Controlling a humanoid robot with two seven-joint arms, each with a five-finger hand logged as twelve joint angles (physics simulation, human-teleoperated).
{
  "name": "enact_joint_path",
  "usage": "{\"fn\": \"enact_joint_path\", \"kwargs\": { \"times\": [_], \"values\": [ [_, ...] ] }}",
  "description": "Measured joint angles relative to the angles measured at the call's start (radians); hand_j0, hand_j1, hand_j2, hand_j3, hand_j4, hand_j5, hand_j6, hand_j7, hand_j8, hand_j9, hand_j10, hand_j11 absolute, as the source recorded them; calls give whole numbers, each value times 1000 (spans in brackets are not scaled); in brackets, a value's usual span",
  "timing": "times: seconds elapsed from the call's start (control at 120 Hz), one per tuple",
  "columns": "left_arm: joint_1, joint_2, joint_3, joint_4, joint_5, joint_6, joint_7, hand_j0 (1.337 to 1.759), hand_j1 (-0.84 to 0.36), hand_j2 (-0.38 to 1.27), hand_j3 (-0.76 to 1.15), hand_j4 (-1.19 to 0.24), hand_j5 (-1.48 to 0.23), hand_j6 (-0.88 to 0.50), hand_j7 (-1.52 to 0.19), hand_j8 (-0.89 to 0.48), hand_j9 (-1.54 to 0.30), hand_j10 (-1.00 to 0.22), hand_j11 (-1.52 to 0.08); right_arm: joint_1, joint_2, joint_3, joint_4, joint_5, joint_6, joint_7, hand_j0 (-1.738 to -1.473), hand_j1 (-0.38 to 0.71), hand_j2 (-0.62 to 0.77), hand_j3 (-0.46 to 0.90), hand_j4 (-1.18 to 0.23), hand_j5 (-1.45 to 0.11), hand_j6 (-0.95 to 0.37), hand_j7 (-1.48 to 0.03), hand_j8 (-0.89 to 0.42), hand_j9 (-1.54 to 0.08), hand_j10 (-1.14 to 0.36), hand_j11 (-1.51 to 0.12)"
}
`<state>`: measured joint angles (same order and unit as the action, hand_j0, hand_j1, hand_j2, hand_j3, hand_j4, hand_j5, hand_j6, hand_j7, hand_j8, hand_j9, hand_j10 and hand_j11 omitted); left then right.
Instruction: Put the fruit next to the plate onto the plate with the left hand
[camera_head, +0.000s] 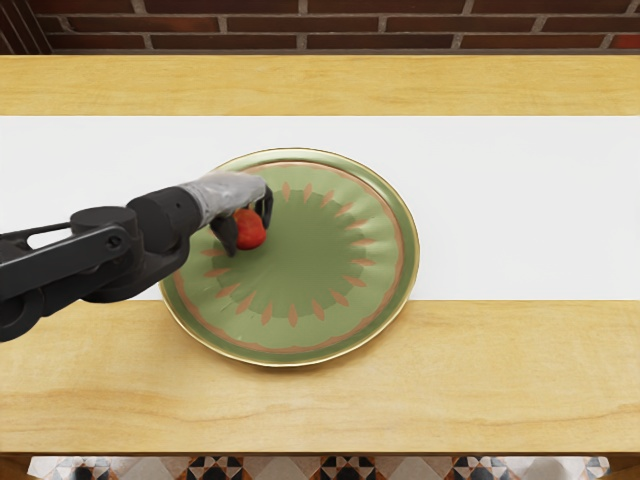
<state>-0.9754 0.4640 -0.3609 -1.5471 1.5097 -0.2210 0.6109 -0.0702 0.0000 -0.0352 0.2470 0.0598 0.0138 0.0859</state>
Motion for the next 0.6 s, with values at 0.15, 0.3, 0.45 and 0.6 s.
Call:
{"fn": "enact_joint_path", "kwargs": {
  "times": [0.15, 0.3, 0.45, 0.6],
  "values": [
    [3, -1, 4, 6, 1, 1, 0, 1654, -257, 397, 0, -639, -1002, -391, -974, -431, -968, -706, -969, 0, 0, 0, 0, 0, 0, 0, -1658, -305, -7, 0, -36, -47, -36, -47, -36, -47, -36, -47],
    [-4, 11, 2, 2, -39, 3, 0, 1656, -108, 225, 0, -447, -665, -327, -651, -345, -648, -480, -648, 0, 0, 0, 0, 0, 0, 0, -1658, -305, -7, 0, -36, -47, -36, -47, -36, -47, -36, -47],
    [-17, 307, -105, -77, -326, -65, 0, 1657, -25, 136, 0, -346, -489, -289, -482, -298, -480, -362, -480, 0, 0, 0, 0, 0, 0, 0, -1658, -305, -7, 0, -36, -47, -36, -47, -36, -47, -36, -47],
    [65, 597, -335, -80, -791, -293, 0, 1658, 15, 93, 0, -299, -404, -272, -401, -276, -400, -306, -400, 0, 0, 0, 0, 0, 0, 0, -1658, -305, -7, 0, -36, -47, -36, -47, -36, -47, -36, -47]
  ]
}}
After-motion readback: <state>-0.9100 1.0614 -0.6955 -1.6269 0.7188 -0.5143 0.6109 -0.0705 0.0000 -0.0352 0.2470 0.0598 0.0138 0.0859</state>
